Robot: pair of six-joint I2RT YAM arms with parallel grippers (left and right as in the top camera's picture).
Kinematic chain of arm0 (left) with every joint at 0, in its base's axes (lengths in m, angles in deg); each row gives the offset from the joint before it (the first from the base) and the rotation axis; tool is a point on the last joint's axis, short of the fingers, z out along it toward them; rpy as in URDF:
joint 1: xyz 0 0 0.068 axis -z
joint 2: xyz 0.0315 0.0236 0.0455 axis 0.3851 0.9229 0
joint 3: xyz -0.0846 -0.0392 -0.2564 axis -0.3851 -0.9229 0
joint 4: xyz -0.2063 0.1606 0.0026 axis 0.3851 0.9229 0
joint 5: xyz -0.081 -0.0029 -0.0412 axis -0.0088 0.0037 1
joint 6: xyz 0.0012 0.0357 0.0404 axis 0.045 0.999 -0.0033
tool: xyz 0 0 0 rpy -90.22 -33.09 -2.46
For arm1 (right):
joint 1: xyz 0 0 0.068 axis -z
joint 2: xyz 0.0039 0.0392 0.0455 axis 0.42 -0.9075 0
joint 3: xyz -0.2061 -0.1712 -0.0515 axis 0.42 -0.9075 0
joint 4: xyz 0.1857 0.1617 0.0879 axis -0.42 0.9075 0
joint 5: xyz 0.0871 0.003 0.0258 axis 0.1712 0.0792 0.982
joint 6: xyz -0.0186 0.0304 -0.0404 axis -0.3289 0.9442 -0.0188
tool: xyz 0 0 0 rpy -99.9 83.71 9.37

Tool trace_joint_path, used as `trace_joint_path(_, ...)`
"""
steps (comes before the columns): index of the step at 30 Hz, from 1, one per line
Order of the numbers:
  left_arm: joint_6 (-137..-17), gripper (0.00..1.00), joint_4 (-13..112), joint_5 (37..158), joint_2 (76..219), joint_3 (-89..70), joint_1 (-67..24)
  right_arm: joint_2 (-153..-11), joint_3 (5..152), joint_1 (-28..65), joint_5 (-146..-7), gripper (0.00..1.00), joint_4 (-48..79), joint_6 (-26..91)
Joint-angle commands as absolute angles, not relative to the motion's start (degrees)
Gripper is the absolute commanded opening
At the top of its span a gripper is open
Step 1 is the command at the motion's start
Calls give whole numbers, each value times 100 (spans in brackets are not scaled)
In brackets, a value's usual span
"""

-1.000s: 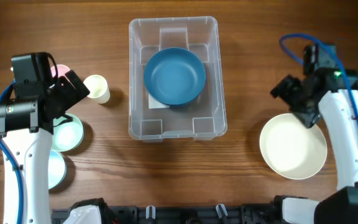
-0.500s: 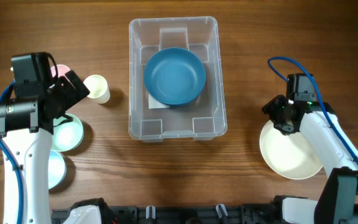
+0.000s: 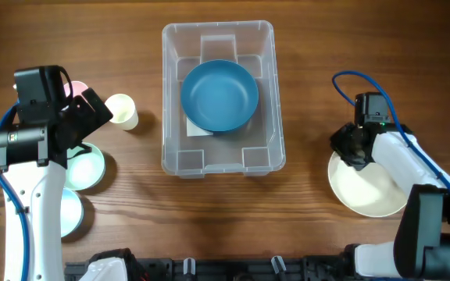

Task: Pack container
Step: 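Move the right gripper to the cream bowl and grasp its rim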

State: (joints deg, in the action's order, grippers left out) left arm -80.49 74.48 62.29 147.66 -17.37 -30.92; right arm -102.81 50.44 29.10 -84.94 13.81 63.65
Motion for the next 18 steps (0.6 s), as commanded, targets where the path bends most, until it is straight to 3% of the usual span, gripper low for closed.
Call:
trace_joint_path(1,-8106,100,7432,6237,14788,-1656,-3119,-10462,4959,2897,-8437,10,1200,6385)
trace_joint_path(3,-8106,100,7432,6237,14788,-1656,-3119,-10462,4963,2897,-8437,4,1117,6363)
trace_joint_path(7,-8106,100,7432,6237,14788,-1656,-3119,-10451,5153,2897,-8415,4,1101,6175)
trace_joint_path(18,-8104,100,7430,6237,14788,-1656,-3119,-10154,8266,2314,-8417,4,2808,3329)
